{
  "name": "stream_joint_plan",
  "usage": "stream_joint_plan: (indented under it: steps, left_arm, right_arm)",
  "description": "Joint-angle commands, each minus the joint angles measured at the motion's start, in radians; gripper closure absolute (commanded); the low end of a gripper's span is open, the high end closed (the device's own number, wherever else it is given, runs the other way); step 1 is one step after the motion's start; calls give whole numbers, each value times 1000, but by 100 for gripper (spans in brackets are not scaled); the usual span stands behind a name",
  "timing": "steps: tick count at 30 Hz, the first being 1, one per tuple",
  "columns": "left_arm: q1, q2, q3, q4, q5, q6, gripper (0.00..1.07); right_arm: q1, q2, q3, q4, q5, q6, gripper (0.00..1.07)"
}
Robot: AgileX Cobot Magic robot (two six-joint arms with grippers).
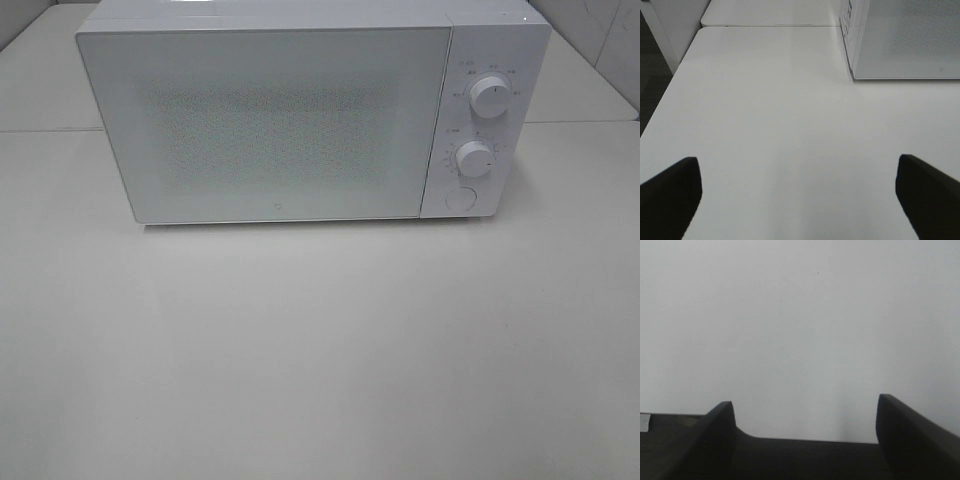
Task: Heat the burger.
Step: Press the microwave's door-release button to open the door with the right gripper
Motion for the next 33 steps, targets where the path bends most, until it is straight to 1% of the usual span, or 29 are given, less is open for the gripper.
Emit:
stream_joint_plan:
  steps: [1, 3, 4, 5, 7, 8, 9, 12, 27, 31, 33]
  left_arm:
    - [2, -17, 2, 3, -2, -5, 6]
    - [2, -17, 2, 3, -2, -5, 6]
    - [2, -17, 2, 3, -2, -5, 6]
    - [2, -17, 2, 3, -2, -5, 6]
    - [2, -17, 2, 3, -2, -5, 6]
    - [2, -17, 2, 3, -2, -5, 6]
    - [2, -17, 2, 3, -2, -5, 6]
    - [2, -17, 2, 3, -2, -5, 6]
    - [2, -6, 2, 2, -2, -5, 6]
    - [2, -6, 2, 2, -2, -5, 6]
    - [2, -6, 2, 2, -2, -5, 6]
  right_arm:
    - [-3, -136, 8, 5, 25, -50, 32]
    - [-3, -164, 9, 7, 25, -55, 32]
    - [-3, -210, 10, 7, 27, -58, 32]
    - [-3, -210, 10, 7, 27, -58, 32]
    - [-3, -281, 18, 7, 44, -59, 32]
    - [-3, -281, 18, 7, 44, -59, 32]
    - [-3, -328, 34, 7, 68, -62, 32]
    - [-3, -371, 34, 6, 68, -61, 32]
    - [-2, -369, 35, -31, 67, -8, 32]
    - [-34, -369, 35, -36, 66, -9, 32]
    - [-91, -369, 35, -35, 66, -16, 32]
